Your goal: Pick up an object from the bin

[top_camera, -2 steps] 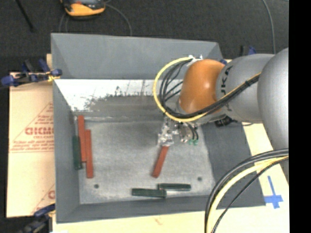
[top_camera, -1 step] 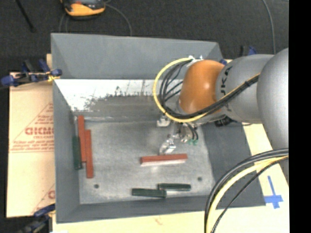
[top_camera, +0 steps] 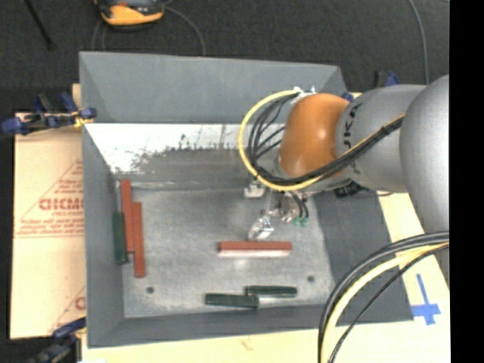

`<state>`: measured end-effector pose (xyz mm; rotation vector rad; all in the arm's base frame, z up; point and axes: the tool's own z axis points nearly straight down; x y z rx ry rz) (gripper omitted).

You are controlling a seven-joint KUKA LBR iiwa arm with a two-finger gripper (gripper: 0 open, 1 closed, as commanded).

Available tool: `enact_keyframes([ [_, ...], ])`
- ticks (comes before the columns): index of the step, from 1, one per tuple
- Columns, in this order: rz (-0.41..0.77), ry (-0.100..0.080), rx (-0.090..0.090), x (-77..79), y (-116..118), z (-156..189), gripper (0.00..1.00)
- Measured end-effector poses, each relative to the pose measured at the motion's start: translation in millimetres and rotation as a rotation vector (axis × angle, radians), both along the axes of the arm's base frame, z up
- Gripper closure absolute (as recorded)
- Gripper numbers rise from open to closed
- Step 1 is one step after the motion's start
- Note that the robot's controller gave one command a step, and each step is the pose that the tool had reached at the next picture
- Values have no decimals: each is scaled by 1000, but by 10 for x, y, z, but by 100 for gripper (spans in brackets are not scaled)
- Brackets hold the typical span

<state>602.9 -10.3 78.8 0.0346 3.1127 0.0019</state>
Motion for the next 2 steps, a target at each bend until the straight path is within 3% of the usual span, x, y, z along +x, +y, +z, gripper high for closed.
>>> enact_keyframes([
  [1,32,17,-3,-409,-57,0,0],
  [2,184,19,-8,-563,28,-12,0],
])
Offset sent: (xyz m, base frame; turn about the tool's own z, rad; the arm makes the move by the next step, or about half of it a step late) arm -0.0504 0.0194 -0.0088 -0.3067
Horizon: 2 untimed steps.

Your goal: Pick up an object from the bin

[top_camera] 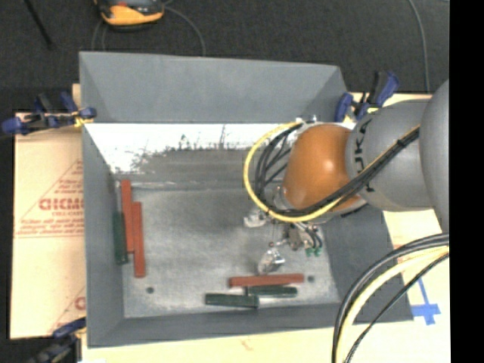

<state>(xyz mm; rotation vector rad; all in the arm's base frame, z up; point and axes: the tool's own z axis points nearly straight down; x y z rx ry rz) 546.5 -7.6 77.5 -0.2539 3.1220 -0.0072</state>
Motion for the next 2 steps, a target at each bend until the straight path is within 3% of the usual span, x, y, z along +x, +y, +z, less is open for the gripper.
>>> enact_keyframes([
  [1,111,10,5,-210,-199,391,0],
  [2,107,-7,0,-313,-518,602,0],
])
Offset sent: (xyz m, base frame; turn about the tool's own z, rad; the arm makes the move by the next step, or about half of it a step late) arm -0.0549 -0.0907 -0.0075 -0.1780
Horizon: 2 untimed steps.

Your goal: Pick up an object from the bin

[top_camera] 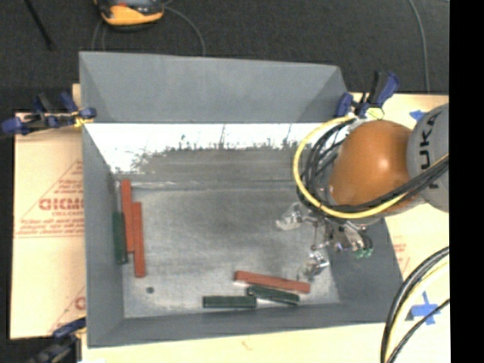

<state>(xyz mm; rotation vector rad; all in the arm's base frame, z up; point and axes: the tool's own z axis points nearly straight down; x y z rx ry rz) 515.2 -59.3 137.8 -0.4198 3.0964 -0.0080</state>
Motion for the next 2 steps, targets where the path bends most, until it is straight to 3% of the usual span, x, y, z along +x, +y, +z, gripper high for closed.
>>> enact_keyframes([
  [1,205,14,-1,-394,400,-584,100],
  [2,205,14,-1,-394,400,-584,100],
])
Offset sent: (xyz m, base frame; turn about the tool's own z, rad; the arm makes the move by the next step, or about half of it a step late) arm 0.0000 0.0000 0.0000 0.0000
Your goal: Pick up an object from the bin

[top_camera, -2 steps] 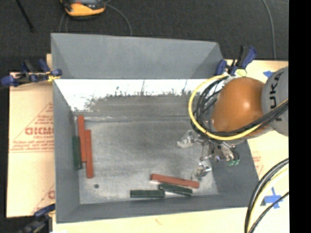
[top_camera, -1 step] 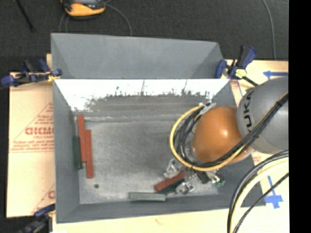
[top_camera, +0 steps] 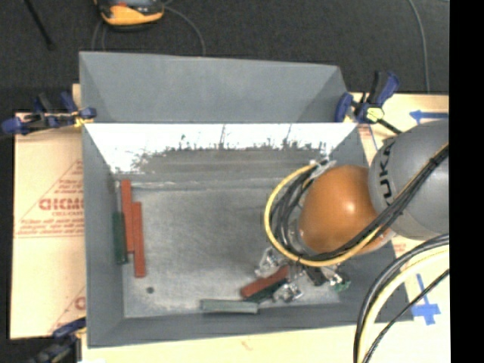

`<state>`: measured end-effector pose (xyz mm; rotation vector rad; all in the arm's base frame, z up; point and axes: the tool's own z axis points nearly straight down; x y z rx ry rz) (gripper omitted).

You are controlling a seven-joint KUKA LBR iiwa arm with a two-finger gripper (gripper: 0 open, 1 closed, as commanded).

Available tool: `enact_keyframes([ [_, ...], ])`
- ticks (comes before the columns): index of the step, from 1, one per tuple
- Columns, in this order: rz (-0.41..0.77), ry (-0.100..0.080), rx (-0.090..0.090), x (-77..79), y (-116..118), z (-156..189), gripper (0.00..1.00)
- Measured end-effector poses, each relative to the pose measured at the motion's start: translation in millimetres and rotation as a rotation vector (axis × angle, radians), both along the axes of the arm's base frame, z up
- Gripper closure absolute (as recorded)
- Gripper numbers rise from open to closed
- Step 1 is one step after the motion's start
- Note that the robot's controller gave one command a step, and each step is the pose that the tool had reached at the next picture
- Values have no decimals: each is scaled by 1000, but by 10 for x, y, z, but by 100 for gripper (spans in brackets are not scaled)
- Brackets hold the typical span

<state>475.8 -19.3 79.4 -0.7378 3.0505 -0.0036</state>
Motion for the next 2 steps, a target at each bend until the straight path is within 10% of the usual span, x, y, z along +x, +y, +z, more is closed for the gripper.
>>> enact_keyframes([
  [1,153,13,-6,142,102,3,100],
  [2,158,5,2,146,-578,2076,100],
])
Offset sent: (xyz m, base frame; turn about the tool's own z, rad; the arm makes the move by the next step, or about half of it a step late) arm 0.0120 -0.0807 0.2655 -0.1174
